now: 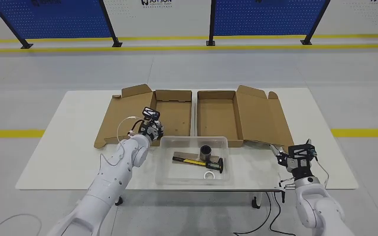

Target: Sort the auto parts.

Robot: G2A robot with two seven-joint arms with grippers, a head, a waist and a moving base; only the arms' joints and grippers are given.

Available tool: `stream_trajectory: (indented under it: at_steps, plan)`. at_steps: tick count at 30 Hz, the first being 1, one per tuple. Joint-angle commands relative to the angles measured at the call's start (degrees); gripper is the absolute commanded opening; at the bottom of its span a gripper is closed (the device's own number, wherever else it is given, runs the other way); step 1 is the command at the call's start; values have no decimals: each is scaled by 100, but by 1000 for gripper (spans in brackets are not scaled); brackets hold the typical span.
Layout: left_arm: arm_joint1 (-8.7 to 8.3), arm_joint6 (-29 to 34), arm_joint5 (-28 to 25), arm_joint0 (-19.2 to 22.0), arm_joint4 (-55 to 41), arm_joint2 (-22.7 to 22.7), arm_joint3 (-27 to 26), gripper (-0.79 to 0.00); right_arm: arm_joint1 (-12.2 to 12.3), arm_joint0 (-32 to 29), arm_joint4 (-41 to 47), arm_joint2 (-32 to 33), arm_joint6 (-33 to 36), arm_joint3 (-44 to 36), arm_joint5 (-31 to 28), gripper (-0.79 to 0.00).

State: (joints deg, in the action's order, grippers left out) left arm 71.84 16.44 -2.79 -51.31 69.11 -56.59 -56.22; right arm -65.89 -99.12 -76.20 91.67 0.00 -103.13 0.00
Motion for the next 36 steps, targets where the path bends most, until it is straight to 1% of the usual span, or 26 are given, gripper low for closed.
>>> stream_trajectory:
  at_steps: [1, 2, 5, 6, 7, 8, 9, 10, 11, 12, 19, 24, 30, 36]
  plan:
    - [6, 3, -8, -4, 11, -11, 20, -785, 0, 0, 0, 0, 0, 0, 0, 0]
    - [11, 3, -5, -2, 16, -23, 33, -785, 0, 0, 0, 0, 0, 0, 0, 0]
    - [20, 2, -15, 2, 32, -40, 44, -739, 0, 0, 0, 0, 0, 0, 0, 0]
    - [22, -2, -18, 7, 48, -47, 44, -711, 0, 0, 0, 0, 0, 0, 0, 0]
    - [24, -2, -23, 9, 56, -56, 44, -628, 0, 0, 0, 0, 0, 0, 0, 0]
    - [25, -4, -30, 11, 63, -68, 38, -526, 0, 0, 0, 0, 0, 0, 0, 0]
    - [25, -1, -35, 10, 74, -79, 32, -453, 0, 0, 0, 0, 0, 0, 0, 0]
    - [26, 3, -37, 9, 89, -87, 20, -348, 0, 0, 0, 0, 0, 0, 0, 0]
    - [27, 6, -39, 4, 96, -97, 6, -120, 0, 0, 0, 0, 0, 0, 0, 0]
    - [29, 12, -40, 0, 103, -108, -12, 0, 0, 0, 0, 0, 0, 0, 0, 0]
    - [25, 46, -83, -49, 183, -187, -138, 0, 0, 0, 0, 0, 0, 0, 0, 0]
    - [11, -40, -118, -120, 259, -269, -343, 0, 0, 0, 0, 0, 0, 0, 0, 0]
    - [-28, -79, -121, -274, 469, -387, -807, 0, 0, 0, 0, 0, 0, 0, 0, 0]
    - [-81, -81, -232, -511, 657, -530, -1455, 0, 0, 0, 0, 0, 0, 0, 0, 0]
